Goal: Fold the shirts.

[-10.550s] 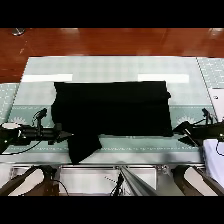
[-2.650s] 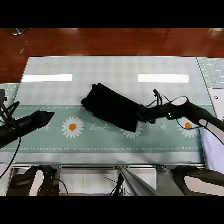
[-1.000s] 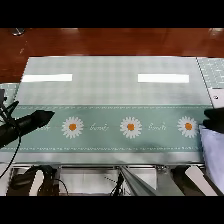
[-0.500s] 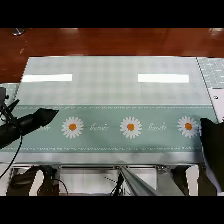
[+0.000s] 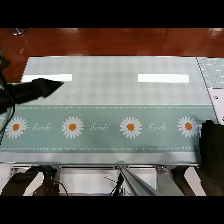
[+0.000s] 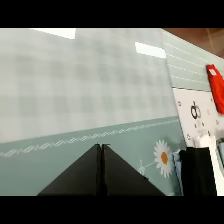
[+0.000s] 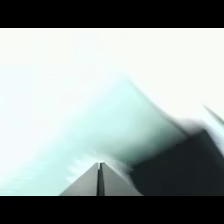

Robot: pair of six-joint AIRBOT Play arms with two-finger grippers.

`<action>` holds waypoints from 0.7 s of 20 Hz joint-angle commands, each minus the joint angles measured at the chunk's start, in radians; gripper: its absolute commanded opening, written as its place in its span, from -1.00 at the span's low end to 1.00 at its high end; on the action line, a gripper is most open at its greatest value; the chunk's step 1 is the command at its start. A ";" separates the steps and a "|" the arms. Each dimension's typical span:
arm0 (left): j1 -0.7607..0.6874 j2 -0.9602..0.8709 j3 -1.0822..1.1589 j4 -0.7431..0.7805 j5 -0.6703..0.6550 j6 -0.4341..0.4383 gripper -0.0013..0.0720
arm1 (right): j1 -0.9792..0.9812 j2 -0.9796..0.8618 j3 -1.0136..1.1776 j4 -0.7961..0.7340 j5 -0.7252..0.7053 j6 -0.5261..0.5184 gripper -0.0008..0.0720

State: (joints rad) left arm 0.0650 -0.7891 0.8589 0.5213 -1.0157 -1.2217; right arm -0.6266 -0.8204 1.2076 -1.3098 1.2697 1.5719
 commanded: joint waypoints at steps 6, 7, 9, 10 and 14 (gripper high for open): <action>-0.414 -0.327 0.382 0.371 -0.003 -0.037 -0.90 | 0.776 -0.321 -0.076 -0.054 -0.222 -0.031 -0.93; -0.452 -0.355 0.344 0.458 0.019 -0.076 -0.90 | 0.808 -0.372 -0.092 -0.080 -0.214 0.002 -0.93; -0.459 -0.423 0.300 0.647 0.003 -0.191 -0.90 | 0.812 -0.455 -0.092 -0.097 -0.195 0.042 -0.93; -0.436 -0.454 0.305 0.701 -0.037 -0.261 -0.90 | 0.792 -0.478 -0.078 -0.095 -0.185 0.068 -0.93; -0.322 -0.498 0.313 0.700 -0.042 -0.295 -0.90 | 0.697 -0.499 -0.018 -0.092 -0.140 0.085 -0.93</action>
State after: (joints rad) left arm -0.3000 -1.2469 1.1740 1.1408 -1.0435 -1.4551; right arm 0.1009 -1.2850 1.1671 -1.3903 1.0962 1.6264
